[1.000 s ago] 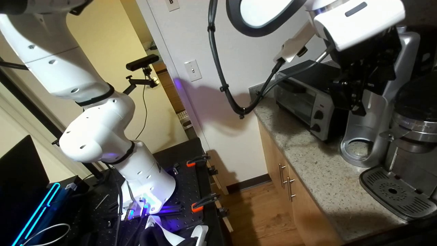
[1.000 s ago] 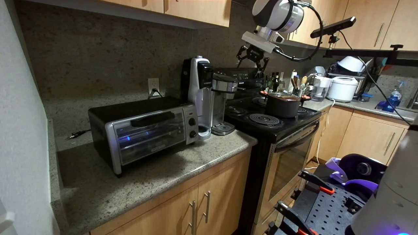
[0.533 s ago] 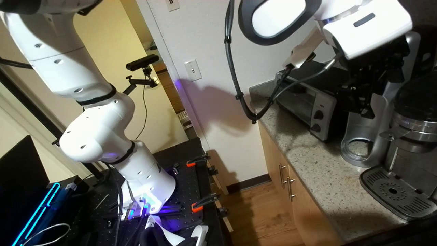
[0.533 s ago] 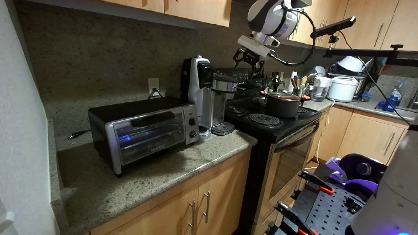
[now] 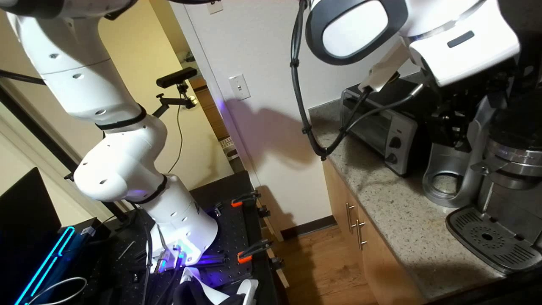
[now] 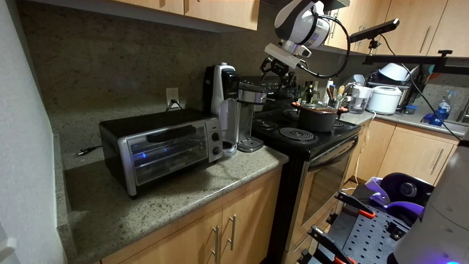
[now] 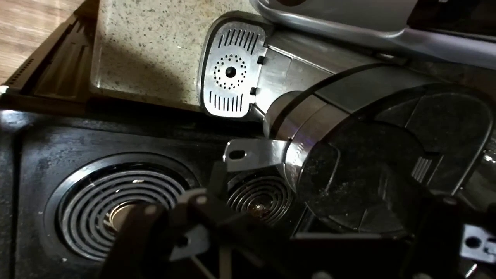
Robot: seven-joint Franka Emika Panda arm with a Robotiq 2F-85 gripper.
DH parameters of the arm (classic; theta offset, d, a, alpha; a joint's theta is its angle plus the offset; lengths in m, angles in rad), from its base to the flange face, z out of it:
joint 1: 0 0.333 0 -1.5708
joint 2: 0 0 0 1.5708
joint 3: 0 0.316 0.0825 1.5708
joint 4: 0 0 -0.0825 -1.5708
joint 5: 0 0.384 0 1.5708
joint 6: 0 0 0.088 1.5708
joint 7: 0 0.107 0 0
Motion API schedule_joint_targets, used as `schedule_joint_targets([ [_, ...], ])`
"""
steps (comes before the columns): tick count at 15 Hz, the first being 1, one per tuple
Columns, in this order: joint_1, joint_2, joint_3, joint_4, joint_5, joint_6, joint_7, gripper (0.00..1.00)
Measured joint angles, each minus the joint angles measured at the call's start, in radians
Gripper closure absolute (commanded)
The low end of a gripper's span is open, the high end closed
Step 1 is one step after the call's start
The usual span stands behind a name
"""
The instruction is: Open the top of the coffee machine
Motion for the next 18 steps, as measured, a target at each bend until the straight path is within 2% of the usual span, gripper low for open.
schedule_joint_targets([
  [4, 0.0, -0.001, 0.019, 0.013, 0.162, -0.001, -0.18, 0.0],
  [8, 0.0, -0.002, 0.032, 0.016, 0.233, -0.02, -0.287, 0.0],
  [18, 0.0, 0.0, 0.032, 0.016, 0.247, -0.019, -0.304, 0.0],
])
